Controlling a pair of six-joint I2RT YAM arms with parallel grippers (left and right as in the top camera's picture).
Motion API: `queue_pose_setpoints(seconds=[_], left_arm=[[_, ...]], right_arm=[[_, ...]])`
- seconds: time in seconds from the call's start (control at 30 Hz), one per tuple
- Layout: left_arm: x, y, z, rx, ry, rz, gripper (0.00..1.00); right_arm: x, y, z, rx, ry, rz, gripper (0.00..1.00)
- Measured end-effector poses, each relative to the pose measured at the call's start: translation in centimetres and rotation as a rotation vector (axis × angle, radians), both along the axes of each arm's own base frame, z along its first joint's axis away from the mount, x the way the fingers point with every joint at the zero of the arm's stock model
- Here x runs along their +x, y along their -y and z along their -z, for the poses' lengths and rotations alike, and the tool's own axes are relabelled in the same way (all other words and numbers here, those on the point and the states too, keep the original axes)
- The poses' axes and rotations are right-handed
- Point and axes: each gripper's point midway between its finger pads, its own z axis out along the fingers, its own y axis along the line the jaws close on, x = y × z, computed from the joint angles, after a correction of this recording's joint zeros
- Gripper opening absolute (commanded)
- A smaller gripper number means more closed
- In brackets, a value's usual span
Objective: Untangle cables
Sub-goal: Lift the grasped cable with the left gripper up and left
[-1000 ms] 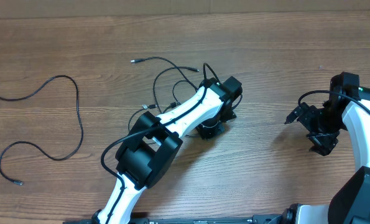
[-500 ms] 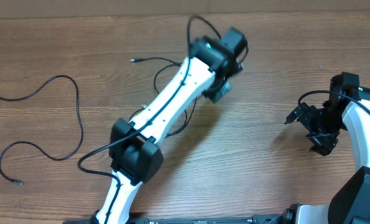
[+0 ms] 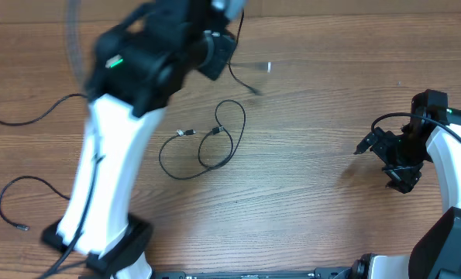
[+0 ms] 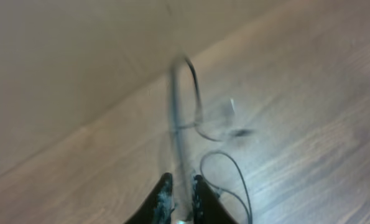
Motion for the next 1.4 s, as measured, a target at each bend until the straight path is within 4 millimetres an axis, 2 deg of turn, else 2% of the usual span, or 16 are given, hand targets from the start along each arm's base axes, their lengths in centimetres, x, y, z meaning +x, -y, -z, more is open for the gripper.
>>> queue_pose_setpoints(seconds=[0.13, 0.3, 0.47, 0.67, 0.77, 0.83, 0.87, 0.93, 1.4], left_arm=[[-1.9, -2.6, -4.1, -0.051, 0.099, -0.036, 0.10], [-2.9, -5.9, -6.8, -0.082, 0.172, -0.105, 0.09], [-2.6, -8.3, -6.9, -0.105, 0.166, -0.185, 0.10], [-2.4, -8.5, -5.9, -0.125, 0.120, -0.200, 0.15], [-2.0, -8.1, -4.8, -0.127, 0.079, -0.198, 0.27], [-1.5, -7.9, -3.7, -0.118, 0.041, -0.199, 0.42], [-1.2, -7.8, -3.0, -0.115, 0.020, -0.203, 0.53], [-0.6, -7.5, -1.6, -0.107, -0.028, -0.210, 0.66], [3.8, -5.7, 9.9, -0.054, -0.372, -0.292, 0.72]], right_arm=[[0.0, 0.0, 0.0, 0.000, 0.000, 0.000, 1.00], [0.0, 0.0, 0.0, 0.000, 0.000, -0.001, 1.00], [0.0, 0.0, 0.0, 0.000, 0.001, 0.000, 1.00], [0.0, 0.0, 0.0, 0.000, 0.000, 0.000, 1.00], [0.0, 0.0, 0.0, 0.000, 0.000, 0.000, 1.00], [0.0, 0.0, 0.0, 0.000, 0.000, 0.000, 1.00], [0.0, 0.0, 0.0, 0.000, 0.000, 0.000, 1.00], [0.0, 0.0, 0.0, 0.000, 0.000, 0.000, 1.00], [0.0, 0.0, 0.0, 0.000, 0.000, 0.000, 1.00]])
